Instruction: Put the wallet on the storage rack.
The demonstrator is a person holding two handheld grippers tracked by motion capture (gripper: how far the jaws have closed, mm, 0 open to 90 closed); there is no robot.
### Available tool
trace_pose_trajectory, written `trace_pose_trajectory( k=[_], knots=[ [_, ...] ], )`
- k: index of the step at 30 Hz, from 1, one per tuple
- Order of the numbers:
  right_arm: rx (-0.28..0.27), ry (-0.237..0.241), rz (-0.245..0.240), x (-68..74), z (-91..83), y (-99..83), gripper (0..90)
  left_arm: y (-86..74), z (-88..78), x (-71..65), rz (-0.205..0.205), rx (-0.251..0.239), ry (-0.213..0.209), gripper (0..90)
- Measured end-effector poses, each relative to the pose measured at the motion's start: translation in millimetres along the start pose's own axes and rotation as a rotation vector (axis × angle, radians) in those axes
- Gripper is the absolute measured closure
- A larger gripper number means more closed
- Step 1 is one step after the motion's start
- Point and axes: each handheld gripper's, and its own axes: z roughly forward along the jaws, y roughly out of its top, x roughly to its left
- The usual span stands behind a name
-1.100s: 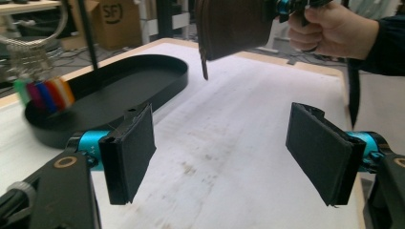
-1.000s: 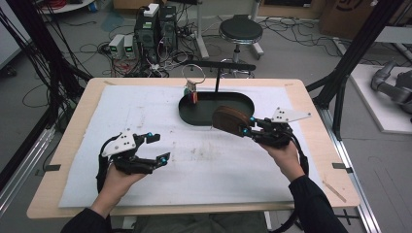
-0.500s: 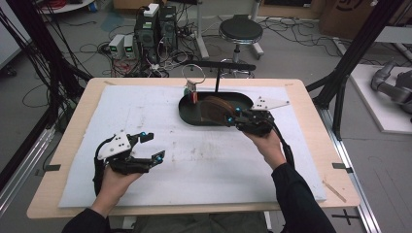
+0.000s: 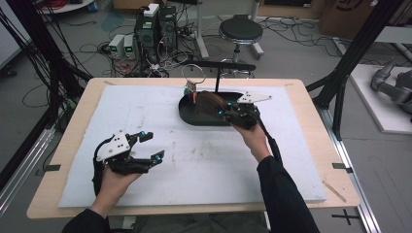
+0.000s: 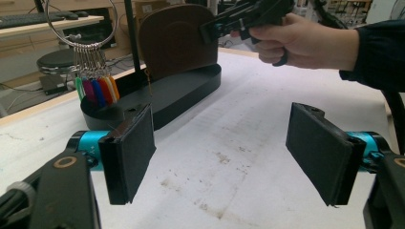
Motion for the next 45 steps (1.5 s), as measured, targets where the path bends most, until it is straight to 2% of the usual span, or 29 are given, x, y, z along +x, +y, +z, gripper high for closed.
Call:
trace_pose_trajectory(
  k=[14,21,26,32,36,45],
  knots=[
    [0.006,-0.081,0.071,-18.9,34.9,-14.0,68.7,-1.7,3.2,1.2,-0.002,0.007,-0.004,25.4],
    [0.019,-0.092,0.088,-23.6,44.5,-21.8,68.7,-2.8,1.7,1.2,0.0,0.008,-0.004,25.4],
    [0.009,-0.103,0.103,-25.3,49.6,-26.2,68.7,-3.1,0.2,0.6,0.001,0.008,-0.004,25.4],
    [0.036,-0.136,0.113,-27.5,52.6,-31.2,68.7,-4.1,-0.2,0.2,0.002,0.011,-0.008,25.4],
    [0.053,-0.149,0.105,-28.2,54.5,-33.9,68.7,-4.0,-0.9,0.0,0.002,0.01,-0.008,25.4],
    [0.051,-0.16,0.097,-30.0,54.4,-35.3,68.1,-4.6,-1.1,-0.7,-0.001,0.011,-0.011,25.4]
  ],
)
